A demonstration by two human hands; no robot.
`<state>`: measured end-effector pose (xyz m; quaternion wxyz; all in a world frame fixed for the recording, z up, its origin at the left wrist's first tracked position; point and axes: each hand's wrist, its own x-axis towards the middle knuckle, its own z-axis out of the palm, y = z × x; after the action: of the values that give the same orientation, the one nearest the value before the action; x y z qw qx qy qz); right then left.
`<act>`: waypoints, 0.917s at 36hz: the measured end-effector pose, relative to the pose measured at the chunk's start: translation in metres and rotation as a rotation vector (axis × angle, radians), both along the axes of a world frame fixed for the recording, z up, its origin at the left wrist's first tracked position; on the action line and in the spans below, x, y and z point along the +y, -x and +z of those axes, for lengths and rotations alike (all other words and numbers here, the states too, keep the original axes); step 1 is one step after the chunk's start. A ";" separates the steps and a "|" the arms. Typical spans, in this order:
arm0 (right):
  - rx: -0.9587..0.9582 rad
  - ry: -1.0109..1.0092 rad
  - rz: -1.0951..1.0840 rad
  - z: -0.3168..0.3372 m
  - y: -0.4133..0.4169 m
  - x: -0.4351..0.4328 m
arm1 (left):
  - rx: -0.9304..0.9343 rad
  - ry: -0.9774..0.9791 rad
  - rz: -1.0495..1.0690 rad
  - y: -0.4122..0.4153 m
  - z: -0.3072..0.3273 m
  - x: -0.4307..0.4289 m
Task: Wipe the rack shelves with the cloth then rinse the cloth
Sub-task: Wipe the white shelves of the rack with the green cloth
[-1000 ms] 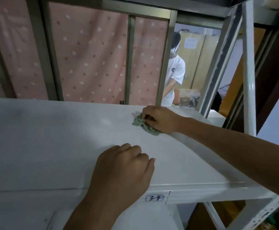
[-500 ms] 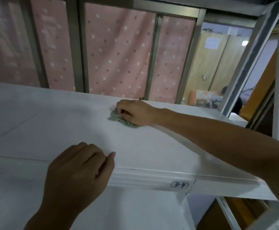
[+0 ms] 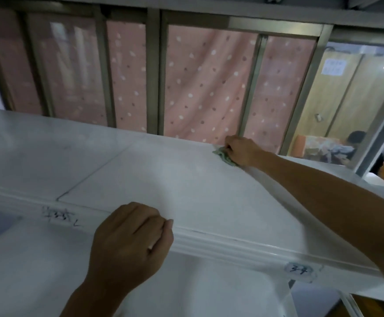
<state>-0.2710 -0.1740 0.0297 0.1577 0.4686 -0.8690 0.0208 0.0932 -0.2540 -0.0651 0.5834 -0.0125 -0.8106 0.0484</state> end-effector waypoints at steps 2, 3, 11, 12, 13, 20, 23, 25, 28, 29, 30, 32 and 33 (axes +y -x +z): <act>-0.015 -0.039 -0.046 0.003 0.009 -0.027 | -0.025 -0.014 0.018 -0.006 -0.001 -0.005; -0.010 -0.048 -0.058 0.004 0.012 -0.042 | -0.031 -0.021 0.033 -0.009 0.000 -0.009; -0.028 0.024 0.369 -0.007 -0.078 -0.134 | 0.016 -0.091 0.093 -0.027 0.002 -0.045; -0.039 0.023 0.481 -0.008 -0.103 -0.135 | 0.035 -0.095 0.102 -0.031 0.003 -0.049; -0.045 0.015 0.594 -0.009 -0.128 -0.130 | 0.057 -0.091 0.115 -0.035 0.003 -0.052; -0.097 -0.010 1.044 -0.009 -0.228 -0.066 | 0.177 -0.256 0.140 -0.059 0.002 -0.073; -0.088 0.002 0.918 -0.007 -0.210 -0.073 | 0.150 -0.234 0.172 -0.066 0.000 -0.084; -0.008 0.026 0.704 -0.006 -0.185 -0.093 | 0.112 -0.166 0.189 -0.071 -0.003 -0.088; 0.069 0.022 0.331 0.000 -0.136 -0.129 | 0.064 -0.122 0.182 -0.078 -0.008 -0.092; 0.108 -0.063 0.231 0.002 -0.119 -0.141 | 0.051 -0.138 0.168 -0.080 -0.009 -0.093; 0.085 -0.098 0.120 0.004 -0.108 -0.150 | 0.040 -0.150 0.159 -0.081 -0.009 -0.095; 0.085 -0.079 0.004 0.009 -0.097 -0.170 | 0.030 -0.151 0.158 -0.084 -0.010 -0.098; 0.076 -0.078 -0.003 0.008 -0.094 -0.179 | 0.025 -0.147 0.158 -0.085 -0.009 -0.098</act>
<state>-0.1771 -0.3534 0.0381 0.1723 0.4733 -0.8633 -0.0310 0.1787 -0.3525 -0.0745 0.5874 0.0951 -0.8030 0.0348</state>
